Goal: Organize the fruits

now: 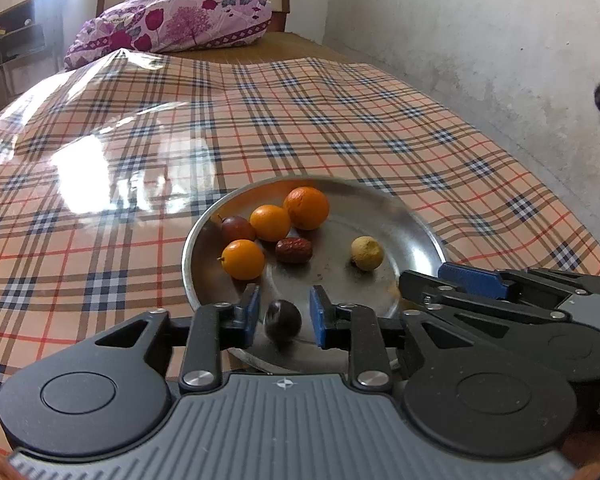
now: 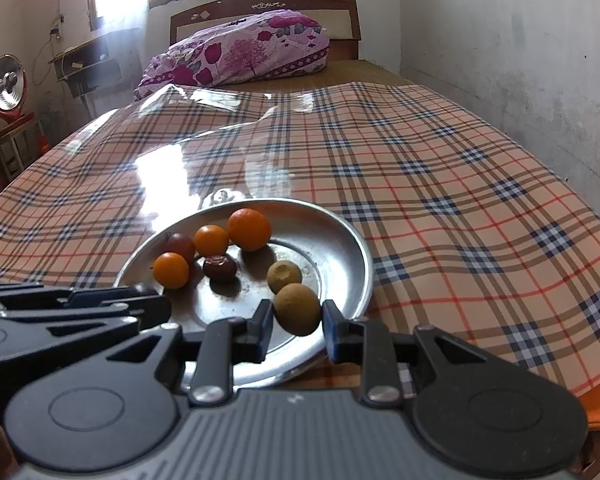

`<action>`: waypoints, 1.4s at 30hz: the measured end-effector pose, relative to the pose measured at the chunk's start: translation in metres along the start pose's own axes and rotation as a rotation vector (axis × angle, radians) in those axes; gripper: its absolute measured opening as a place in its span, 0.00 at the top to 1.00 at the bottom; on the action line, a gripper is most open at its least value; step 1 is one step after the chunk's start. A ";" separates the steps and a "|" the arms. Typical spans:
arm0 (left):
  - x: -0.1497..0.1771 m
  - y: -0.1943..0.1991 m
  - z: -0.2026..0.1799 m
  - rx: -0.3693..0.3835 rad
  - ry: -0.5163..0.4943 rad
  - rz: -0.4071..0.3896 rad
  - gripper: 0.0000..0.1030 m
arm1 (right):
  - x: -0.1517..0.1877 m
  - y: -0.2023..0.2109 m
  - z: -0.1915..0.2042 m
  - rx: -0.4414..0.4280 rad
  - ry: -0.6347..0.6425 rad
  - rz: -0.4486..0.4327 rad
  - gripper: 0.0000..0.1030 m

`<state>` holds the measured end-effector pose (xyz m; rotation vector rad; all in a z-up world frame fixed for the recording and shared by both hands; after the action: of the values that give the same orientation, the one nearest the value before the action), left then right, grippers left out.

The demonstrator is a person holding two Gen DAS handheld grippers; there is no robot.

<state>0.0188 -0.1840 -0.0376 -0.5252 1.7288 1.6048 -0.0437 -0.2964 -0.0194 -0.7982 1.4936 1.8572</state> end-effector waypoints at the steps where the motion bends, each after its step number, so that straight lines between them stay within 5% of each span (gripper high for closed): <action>1: 0.000 0.002 0.000 -0.002 0.000 -0.003 0.65 | -0.001 0.001 0.000 -0.002 -0.001 -0.006 0.68; 14: -0.010 0.051 0.005 -0.074 0.032 -0.033 0.00 | -0.005 0.033 -0.002 0.014 -0.038 -0.062 0.60; 29: 0.005 0.108 0.001 -0.104 0.038 -0.053 0.00 | 0.009 0.085 -0.002 0.062 -0.027 -0.062 0.33; 42: 0.009 0.113 0.005 -0.126 0.061 -0.058 0.00 | 0.017 0.085 -0.003 0.039 -0.024 -0.048 0.30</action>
<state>-0.0670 -0.1611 0.0334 -0.6852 1.6483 1.6791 -0.1204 -0.3123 0.0186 -0.7844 1.4787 1.7913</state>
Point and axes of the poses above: each gripper's, at about its wrist camera, not at the fingertips, and y roughly against the way its jaws point, z to its left, x to its underside, the point moved 3 cm from there along -y, roughly the way its jaws point, and after that the axes turned 10 degrees about -x, right-handed, at the moved point
